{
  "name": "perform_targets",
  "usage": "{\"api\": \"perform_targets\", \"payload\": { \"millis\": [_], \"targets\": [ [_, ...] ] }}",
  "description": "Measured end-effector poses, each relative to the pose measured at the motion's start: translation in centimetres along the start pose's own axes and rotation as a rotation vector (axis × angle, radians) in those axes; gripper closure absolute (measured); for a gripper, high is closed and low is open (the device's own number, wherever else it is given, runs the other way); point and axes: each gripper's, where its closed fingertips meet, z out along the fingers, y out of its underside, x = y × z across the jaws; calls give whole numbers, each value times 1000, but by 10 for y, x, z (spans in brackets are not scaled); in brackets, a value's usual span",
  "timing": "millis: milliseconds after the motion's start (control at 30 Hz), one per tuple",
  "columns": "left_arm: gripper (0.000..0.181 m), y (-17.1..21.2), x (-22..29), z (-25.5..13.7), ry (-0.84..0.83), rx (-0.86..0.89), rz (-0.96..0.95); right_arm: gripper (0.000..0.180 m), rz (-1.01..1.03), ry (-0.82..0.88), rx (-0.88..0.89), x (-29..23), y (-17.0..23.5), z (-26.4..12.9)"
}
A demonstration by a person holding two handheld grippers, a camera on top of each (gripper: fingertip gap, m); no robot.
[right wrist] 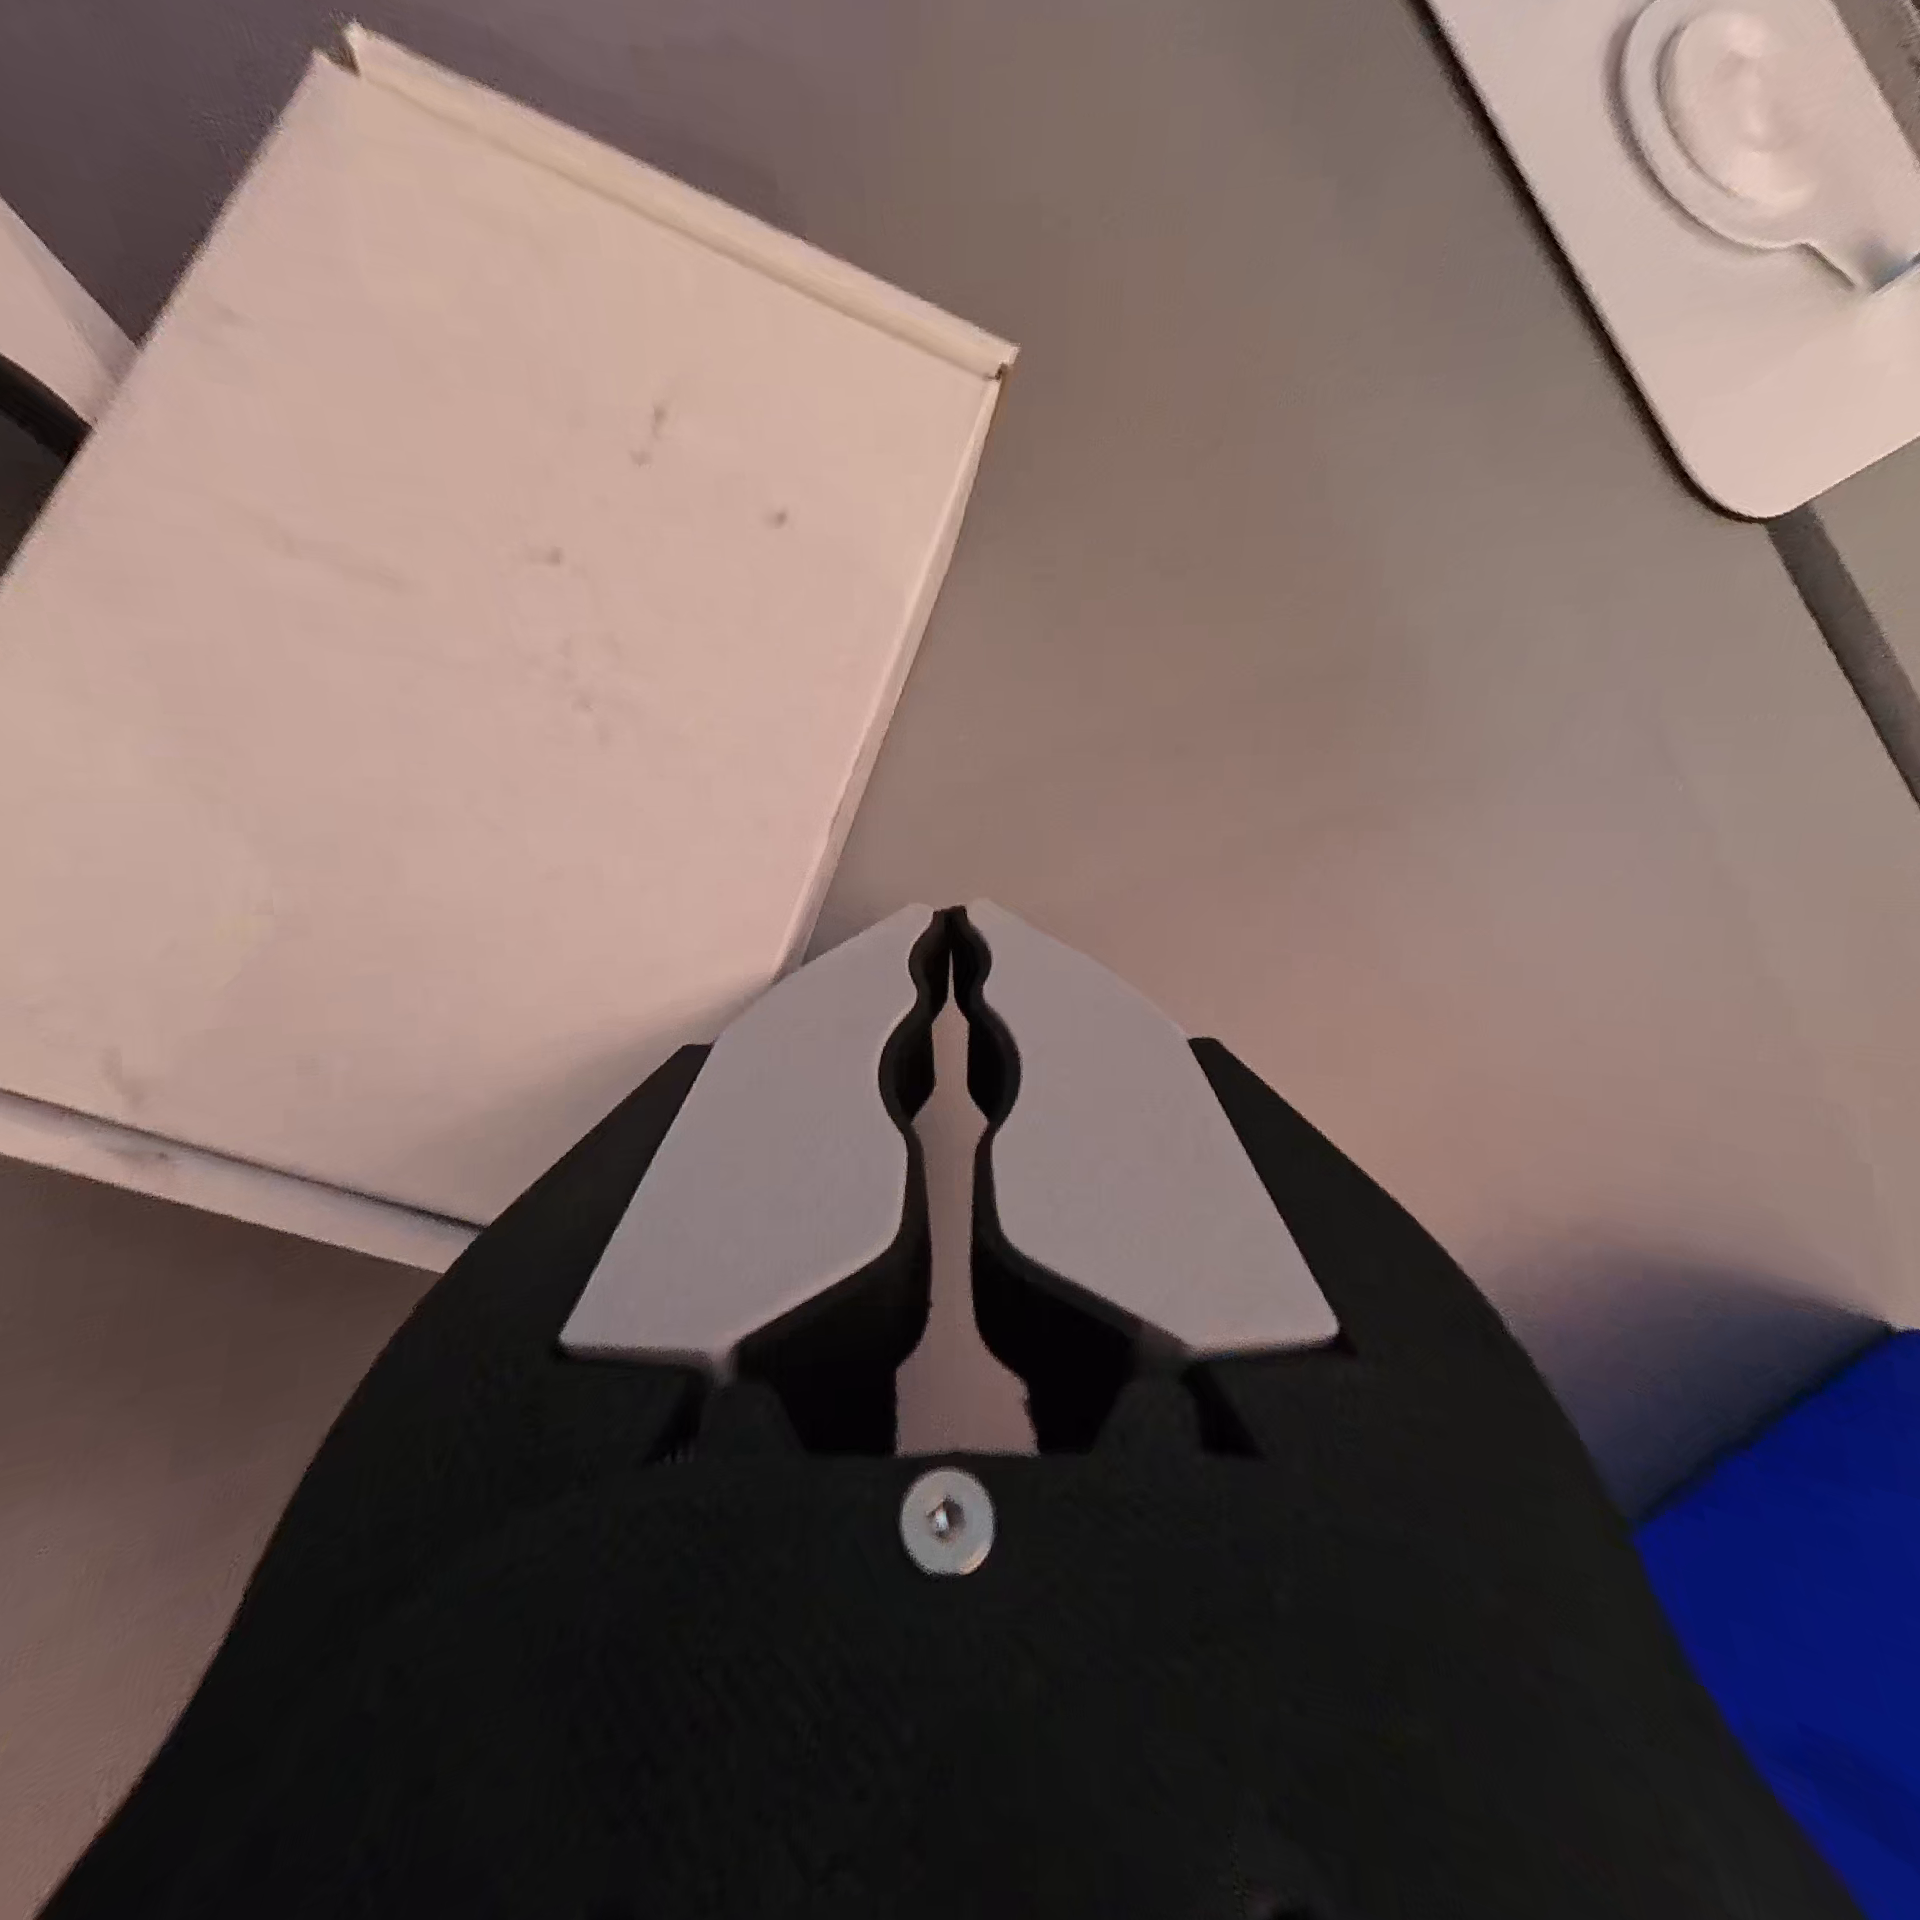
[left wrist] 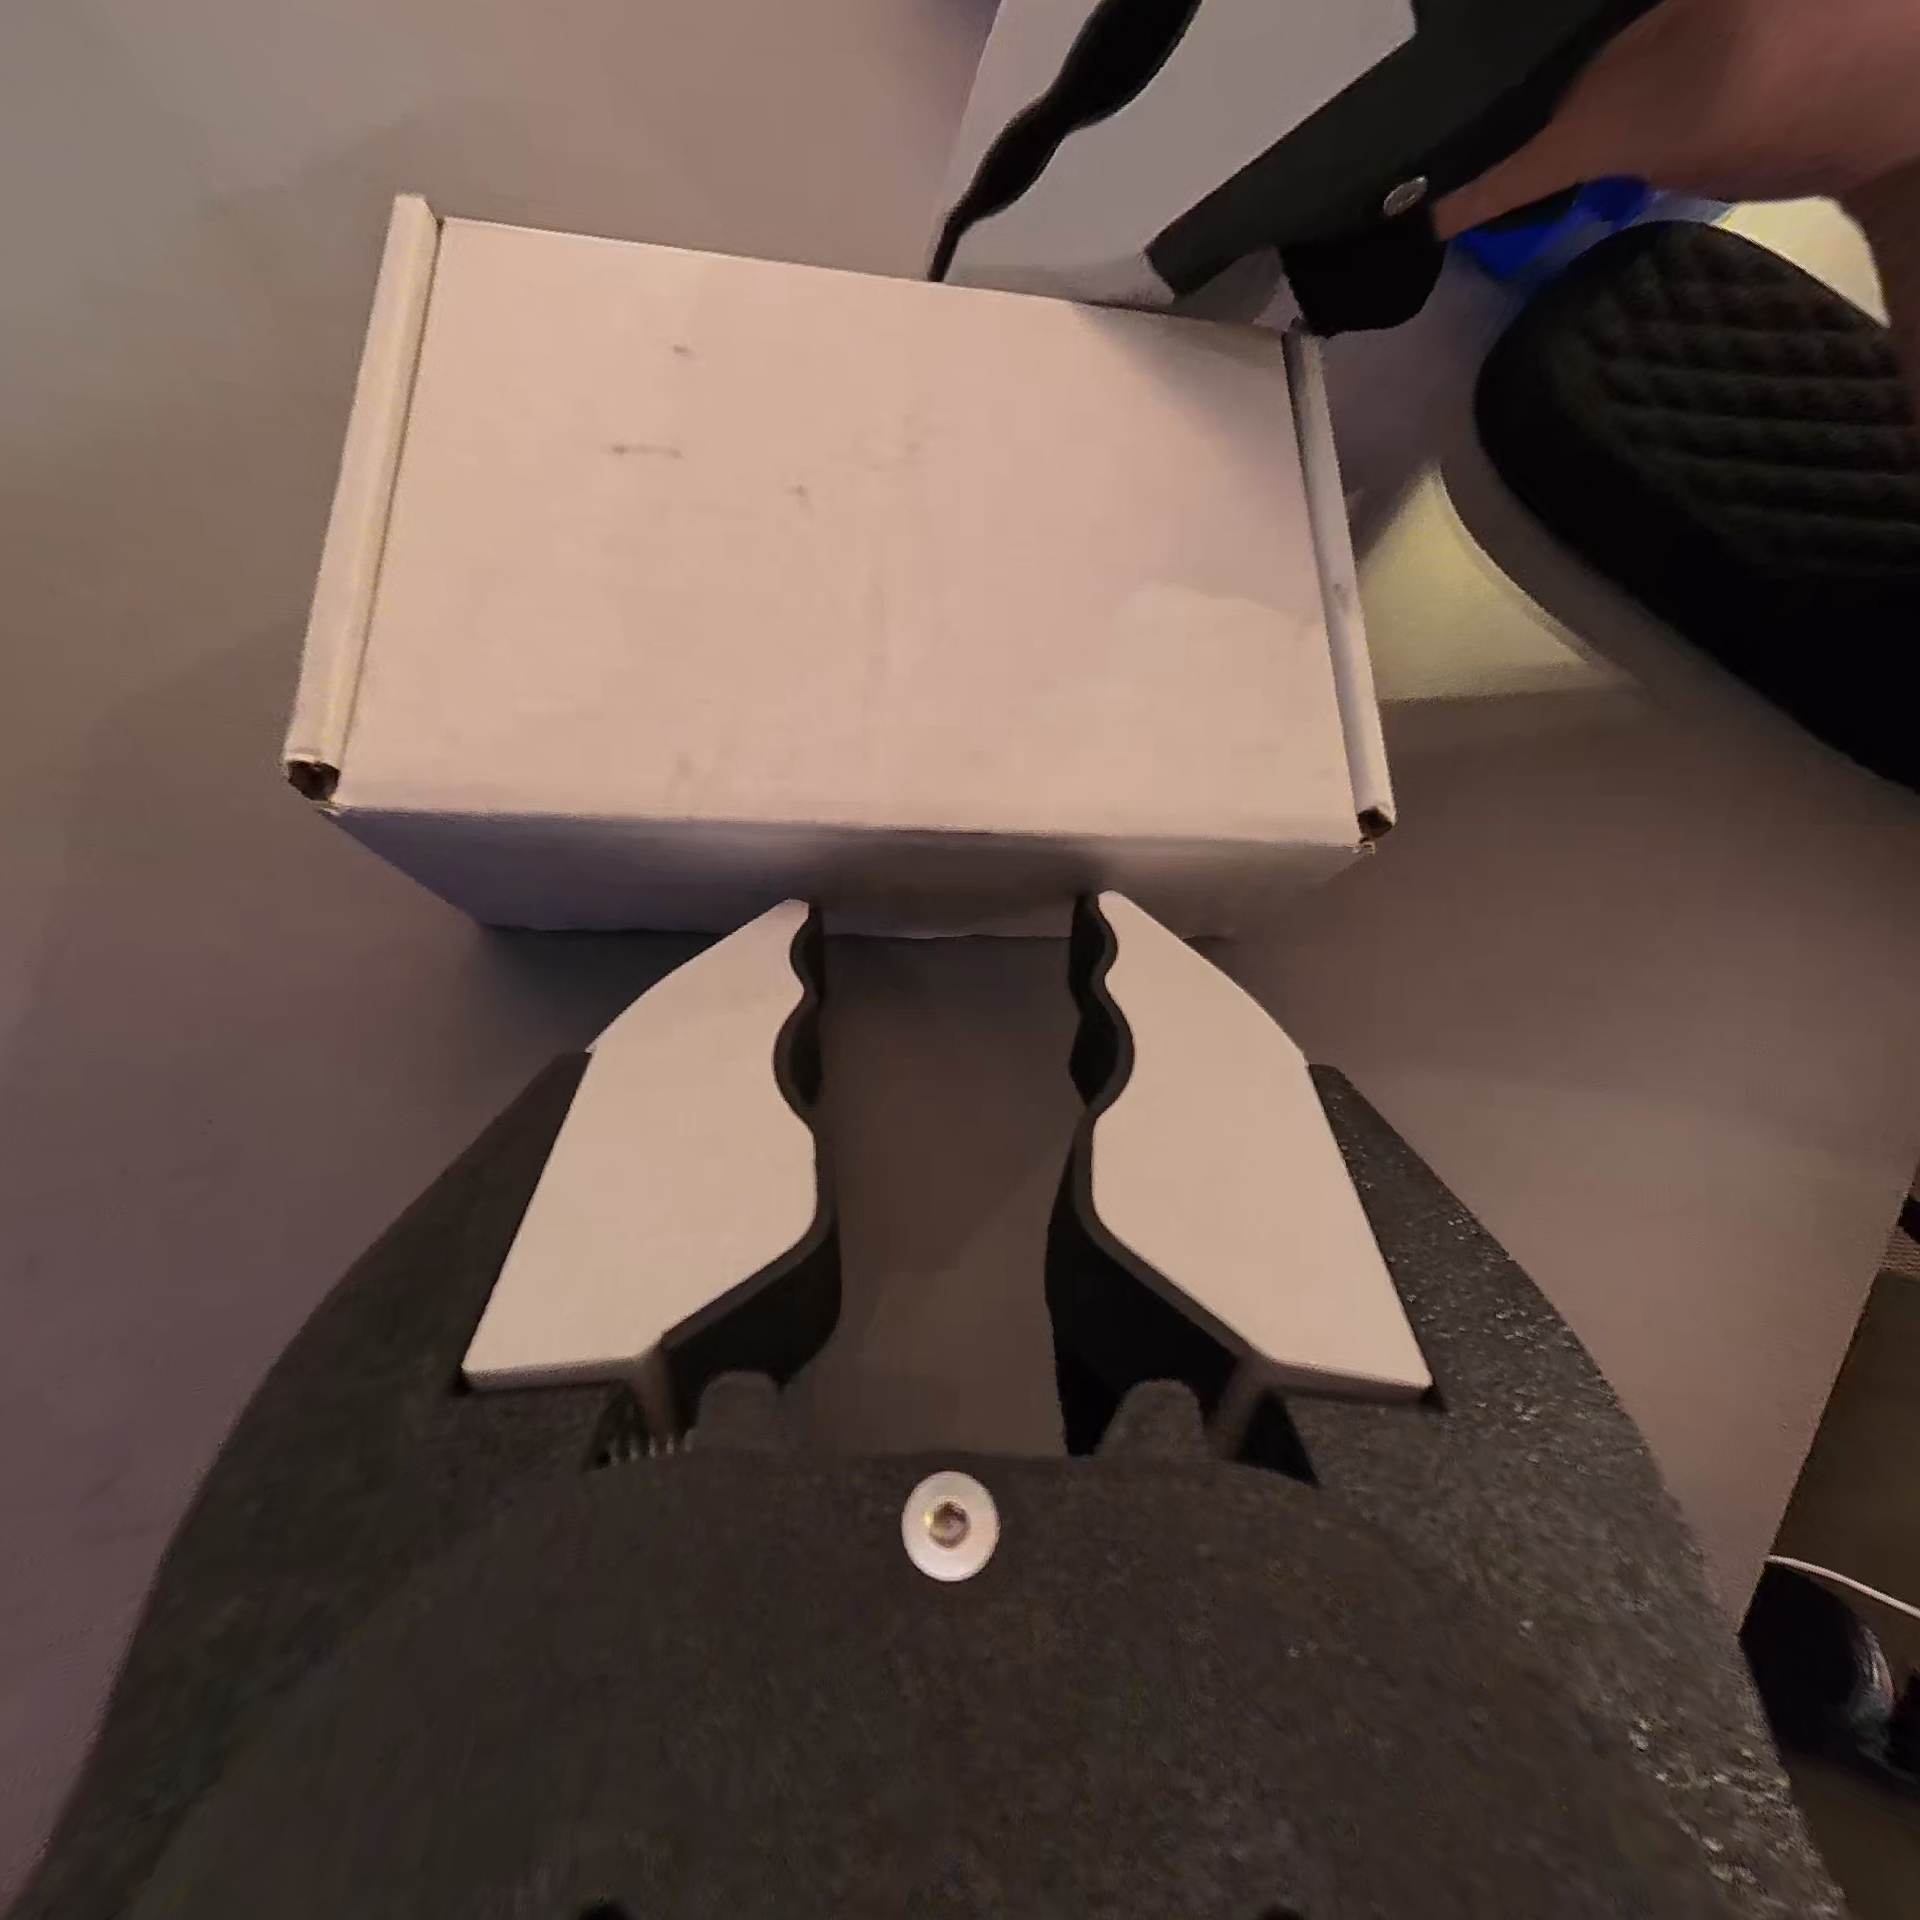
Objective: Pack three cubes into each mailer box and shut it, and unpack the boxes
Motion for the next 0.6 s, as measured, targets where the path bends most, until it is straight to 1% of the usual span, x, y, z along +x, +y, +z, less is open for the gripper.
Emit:
{"api": "perform_targets", "payload": {
  "millis": [33,167,233,300,333,367,400,433,467,500,567,600],
  "targets": [
    [135,0,0,0,0,2,0,178,21,-14,11,0,0,0],
    [132,-1,3,3,15,12,-4,175,104,-55,49,1,-2,-1],
    [132,-2,4,1,26,26,-12,160,143,-14,84,7,-9,-8],
    [128,-7,4,-5,30,65,-36,136,214,30,118,10,-23,-23],
    [126,-9,1,-8,19,89,-50,115,270,15,153,5,-35,-31],
    [121,-11,-1,-13,9,114,-65,86,318,-53,178,-10,-49,-38],
    [117,-13,-2,-18,9,145,-83,71,369,-124,175,-27,-60,-42],
    [114,-16,-1,-24,13,179,-100,60,393,-181,121,-44,-66,-42],
    [114,-19,0,-31,18,220,-113,49,383,-198,31,-57,-65,-38],
    [115,-23,2,-39,19,265,-121,44,351,-175,-65,-63,-61,-32],
    [117,-29,2,-55,-3,348,-123,42,298,-61,-205,-56,-53,-18],
    [117,-31,2,-63,-21,386,-117,42,302,-42,-241,-55,-53,-11]
  ]
}}
